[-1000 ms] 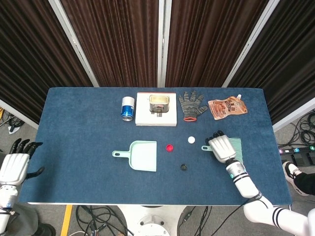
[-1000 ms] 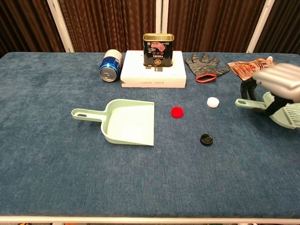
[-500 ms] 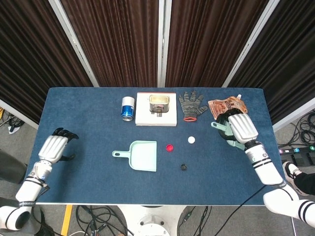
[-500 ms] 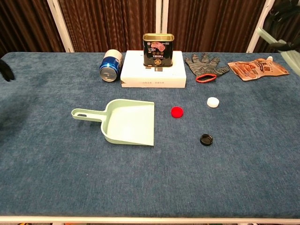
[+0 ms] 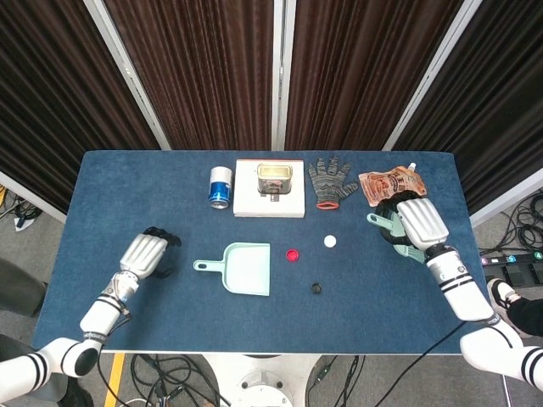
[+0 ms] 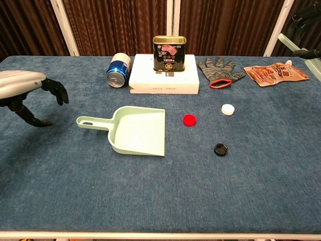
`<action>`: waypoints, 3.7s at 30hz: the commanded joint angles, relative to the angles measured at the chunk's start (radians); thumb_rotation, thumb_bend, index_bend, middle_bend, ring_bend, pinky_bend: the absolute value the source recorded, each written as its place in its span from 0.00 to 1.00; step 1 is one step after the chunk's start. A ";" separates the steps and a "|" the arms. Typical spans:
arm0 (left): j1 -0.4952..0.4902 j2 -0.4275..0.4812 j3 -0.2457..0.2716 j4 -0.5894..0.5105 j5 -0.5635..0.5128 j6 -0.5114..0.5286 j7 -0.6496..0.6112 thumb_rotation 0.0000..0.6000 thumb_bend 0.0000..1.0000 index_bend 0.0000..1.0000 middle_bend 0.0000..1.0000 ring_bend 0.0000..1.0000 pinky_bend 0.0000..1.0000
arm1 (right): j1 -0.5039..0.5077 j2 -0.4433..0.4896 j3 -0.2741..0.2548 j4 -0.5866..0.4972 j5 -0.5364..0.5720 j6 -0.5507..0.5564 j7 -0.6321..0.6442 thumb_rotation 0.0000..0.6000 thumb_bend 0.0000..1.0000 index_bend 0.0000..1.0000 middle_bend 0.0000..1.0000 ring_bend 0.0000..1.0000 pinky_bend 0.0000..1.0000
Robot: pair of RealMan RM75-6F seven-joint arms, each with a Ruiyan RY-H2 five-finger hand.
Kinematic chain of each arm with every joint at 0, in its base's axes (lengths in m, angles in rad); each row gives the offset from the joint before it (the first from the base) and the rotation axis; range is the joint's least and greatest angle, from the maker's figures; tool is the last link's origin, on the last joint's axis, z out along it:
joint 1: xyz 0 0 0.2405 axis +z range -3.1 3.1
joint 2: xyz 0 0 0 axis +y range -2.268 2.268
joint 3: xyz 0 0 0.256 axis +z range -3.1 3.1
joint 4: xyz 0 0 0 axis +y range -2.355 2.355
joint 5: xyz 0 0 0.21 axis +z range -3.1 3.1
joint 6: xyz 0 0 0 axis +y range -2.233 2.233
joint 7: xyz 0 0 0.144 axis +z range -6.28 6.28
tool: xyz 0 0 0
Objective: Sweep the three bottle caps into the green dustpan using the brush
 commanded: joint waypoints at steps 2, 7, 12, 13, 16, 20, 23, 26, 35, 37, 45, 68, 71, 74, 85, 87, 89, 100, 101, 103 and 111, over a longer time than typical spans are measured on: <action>-0.023 -0.041 0.008 -0.015 -0.039 -0.009 0.056 1.00 0.24 0.35 0.36 0.23 0.20 | -0.003 -0.003 -0.007 0.005 0.004 -0.003 0.003 1.00 0.41 0.68 0.63 0.30 0.24; -0.040 -0.082 0.002 -0.022 -0.068 0.011 0.104 1.00 0.25 0.39 0.39 0.26 0.22 | -0.006 -0.008 -0.014 0.012 0.007 0.000 0.010 1.00 0.42 0.69 0.63 0.30 0.24; -0.066 -0.111 -0.009 -0.012 -0.109 0.002 0.131 1.00 0.26 0.40 0.40 0.27 0.23 | -0.007 -0.014 -0.020 0.021 0.006 -0.002 0.020 1.00 0.42 0.69 0.63 0.30 0.24; -0.068 -0.112 -0.011 -0.014 -0.114 0.005 0.134 1.00 0.26 0.41 0.41 0.27 0.23 | -0.007 -0.015 -0.021 0.022 0.005 -0.001 0.021 1.00 0.42 0.69 0.63 0.30 0.24; -0.075 -0.109 -0.012 -0.029 -0.128 0.009 0.147 1.00 0.26 0.41 0.41 0.27 0.23 | -0.006 -0.017 -0.022 0.027 0.004 -0.001 0.027 1.00 0.42 0.69 0.63 0.30 0.24; -0.084 -0.109 -0.013 -0.040 -0.147 0.015 0.159 1.00 0.27 0.41 0.42 0.27 0.23 | -0.004 -0.022 -0.023 0.035 0.001 0.000 0.042 1.00 0.42 0.69 0.63 0.30 0.24; -0.089 -0.113 -0.009 -0.035 -0.159 0.014 0.164 1.00 0.27 0.41 0.42 0.28 0.23 | -0.004 -0.024 -0.024 0.039 -0.002 0.003 0.050 1.00 0.42 0.69 0.63 0.30 0.24; -0.093 -0.116 -0.004 -0.038 -0.170 0.013 0.168 1.00 0.27 0.41 0.42 0.28 0.23 | -0.005 -0.027 -0.027 0.045 -0.004 0.003 0.054 1.00 0.42 0.69 0.63 0.30 0.24; -0.112 -0.119 0.001 -0.048 -0.188 0.007 0.166 1.00 0.28 0.43 0.43 0.30 0.23 | -0.005 -0.035 -0.035 0.060 -0.005 0.002 0.057 1.00 0.42 0.69 0.63 0.30 0.24; -0.117 -0.121 0.002 -0.049 -0.194 0.006 0.169 1.00 0.28 0.43 0.43 0.30 0.23 | -0.006 -0.035 -0.036 0.062 -0.004 0.002 0.058 1.00 0.42 0.69 0.63 0.30 0.24; -0.120 -0.137 0.008 -0.036 -0.192 0.035 0.174 1.00 0.32 0.49 0.50 0.35 0.26 | -0.007 -0.040 -0.044 0.070 -0.003 -0.006 0.064 1.00 0.42 0.69 0.63 0.30 0.24; -0.186 0.005 0.017 -0.124 -0.258 -0.078 0.167 1.00 0.34 0.51 0.52 0.35 0.26 | 0.218 -0.336 -0.137 0.500 -0.285 -0.072 0.473 1.00 0.54 0.75 0.63 0.30 0.25; -0.202 0.010 0.012 -0.121 -0.286 -0.098 0.163 1.00 0.34 0.51 0.52 0.35 0.26 | 0.241 -0.391 -0.158 0.589 -0.321 -0.040 0.539 1.00 0.54 0.75 0.64 0.30 0.25; -0.217 0.016 0.011 -0.121 -0.307 -0.116 0.160 1.00 0.34 0.51 0.52 0.35 0.26 | 0.260 -0.438 -0.178 0.662 -0.346 -0.013 0.601 1.00 0.55 0.75 0.64 0.30 0.25; -0.247 0.018 0.026 -0.118 -0.333 -0.127 0.151 1.00 0.34 0.51 0.52 0.35 0.26 | 0.277 -0.537 -0.235 0.761 -0.393 0.099 0.742 1.00 0.55 0.76 0.64 0.30 0.25; -0.249 0.016 0.030 -0.118 -0.330 -0.123 0.148 1.00 0.34 0.51 0.52 0.35 0.26 | 0.276 -0.548 -0.242 0.759 -0.397 0.121 0.765 1.00 0.55 0.76 0.64 0.30 0.25; -0.252 0.014 0.034 -0.117 -0.328 -0.122 0.146 1.00 0.34 0.51 0.52 0.35 0.26 | 0.276 -0.559 -0.247 0.757 -0.401 0.144 0.784 1.00 0.55 0.76 0.64 0.30 0.25; -0.264 0.016 0.047 -0.122 -0.332 -0.110 0.143 1.00 0.34 0.51 0.52 0.35 0.26 | 0.286 -0.552 -0.290 0.656 -0.451 0.259 0.858 1.00 0.55 0.76 0.65 0.30 0.25; -0.264 0.017 0.048 -0.123 -0.331 -0.109 0.141 1.00 0.34 0.51 0.52 0.35 0.26 | 0.282 -0.540 -0.292 0.639 -0.453 0.276 0.853 1.00 0.55 0.76 0.65 0.30 0.25; -0.264 0.017 0.052 -0.125 -0.326 -0.107 0.139 1.00 0.34 0.51 0.52 0.35 0.26 | 0.273 -0.519 -0.290 0.610 -0.449 0.298 0.842 1.00 0.56 0.76 0.65 0.30 0.25; -0.272 0.024 0.059 -0.135 -0.301 -0.109 0.129 1.00 0.34 0.51 0.52 0.35 0.26 | 0.201 -0.361 -0.308 0.409 -0.413 0.331 0.709 1.00 0.59 0.76 0.65 0.30 0.25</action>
